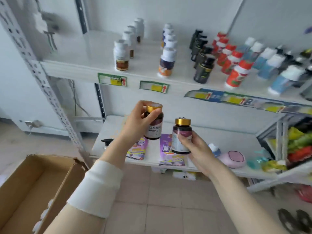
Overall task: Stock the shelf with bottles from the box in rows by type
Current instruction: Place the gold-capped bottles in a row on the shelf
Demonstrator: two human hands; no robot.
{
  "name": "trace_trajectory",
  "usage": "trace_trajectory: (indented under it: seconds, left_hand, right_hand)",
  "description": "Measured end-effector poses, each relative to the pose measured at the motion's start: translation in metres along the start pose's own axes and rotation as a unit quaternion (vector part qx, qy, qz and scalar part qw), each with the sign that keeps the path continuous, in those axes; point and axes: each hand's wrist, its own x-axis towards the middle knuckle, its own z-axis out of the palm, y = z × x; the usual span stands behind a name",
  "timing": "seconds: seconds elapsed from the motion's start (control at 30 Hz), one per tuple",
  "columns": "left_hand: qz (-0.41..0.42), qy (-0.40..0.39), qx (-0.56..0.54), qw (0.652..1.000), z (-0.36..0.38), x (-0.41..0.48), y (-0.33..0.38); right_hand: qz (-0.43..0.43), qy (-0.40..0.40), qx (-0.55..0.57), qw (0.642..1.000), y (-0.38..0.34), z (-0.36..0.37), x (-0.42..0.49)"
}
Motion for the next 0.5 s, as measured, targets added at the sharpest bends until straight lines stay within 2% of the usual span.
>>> trace_trajectory:
  seconds: [0.13, 0.27, 0.5]
  left_hand:
    - [0.053, -0.067, 0.013, 0.996, 0.113, 0.009, 0.06]
    - [0.074, -0.132, 0.02, 0.988, 0.207, 0.023, 0.108]
    - [0.124, -0.209, 0.067, 0.968, 0.343, 0.076, 0.165]
  right_hand:
    - [-0.038, 0.037, 0.036, 0.998, -0.033, -0.111, -0.043]
    - [-0.034, 0.068, 0.097, 0.992, -0.063, -0.201, -0.076]
    - [-0.091, 0.141, 0.095, 0.981, -0.101, -0.339, -0.08]
